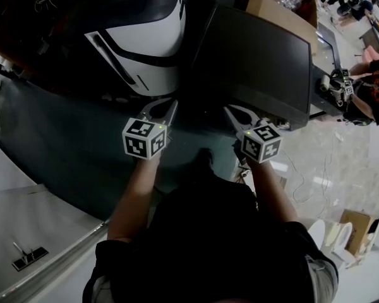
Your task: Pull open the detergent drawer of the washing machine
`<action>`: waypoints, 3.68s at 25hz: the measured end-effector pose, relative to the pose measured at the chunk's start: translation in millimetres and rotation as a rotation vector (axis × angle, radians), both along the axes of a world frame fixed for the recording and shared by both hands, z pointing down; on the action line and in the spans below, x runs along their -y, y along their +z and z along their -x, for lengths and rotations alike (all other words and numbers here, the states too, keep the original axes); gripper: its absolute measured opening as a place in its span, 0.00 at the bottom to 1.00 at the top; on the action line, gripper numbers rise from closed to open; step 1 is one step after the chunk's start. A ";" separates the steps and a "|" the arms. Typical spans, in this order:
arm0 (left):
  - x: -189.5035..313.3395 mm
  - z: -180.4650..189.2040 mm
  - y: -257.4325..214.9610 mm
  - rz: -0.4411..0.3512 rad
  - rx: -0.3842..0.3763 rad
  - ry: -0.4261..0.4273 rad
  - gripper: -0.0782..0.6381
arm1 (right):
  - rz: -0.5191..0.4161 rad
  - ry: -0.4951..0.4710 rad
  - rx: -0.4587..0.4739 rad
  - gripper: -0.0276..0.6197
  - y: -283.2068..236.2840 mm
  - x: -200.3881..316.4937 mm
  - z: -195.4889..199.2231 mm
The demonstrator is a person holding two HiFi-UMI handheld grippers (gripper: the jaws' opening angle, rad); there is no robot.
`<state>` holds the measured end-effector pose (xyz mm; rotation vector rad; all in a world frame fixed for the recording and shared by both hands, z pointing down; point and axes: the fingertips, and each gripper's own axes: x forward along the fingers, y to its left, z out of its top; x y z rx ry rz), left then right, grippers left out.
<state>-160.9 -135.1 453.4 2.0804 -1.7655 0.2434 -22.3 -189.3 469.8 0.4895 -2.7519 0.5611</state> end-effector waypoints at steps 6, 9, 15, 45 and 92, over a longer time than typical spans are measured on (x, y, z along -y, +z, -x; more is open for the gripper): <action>66.6 6.9 -1.3 0.047 0.044 0.020 0.12 | 0.035 0.022 0.026 0.05 11.1 66.1 3.0; 92.1 6.4 2.8 0.066 0.050 0.039 0.12 | 0.051 0.027 0.015 0.05 21.8 89.4 2.5; 121.1 11.9 32.0 0.116 0.016 0.102 0.12 | 0.074 0.074 -0.035 0.05 41.6 115.8 6.5; 123.4 53.2 164.3 0.215 -0.071 0.483 0.33 | 0.145 0.484 -0.211 0.27 143.6 59.8 7.2; 142.0 40.7 187.5 0.272 -0.061 0.472 0.38 | 0.182 0.408 -0.298 0.36 176.4 101.9 19.0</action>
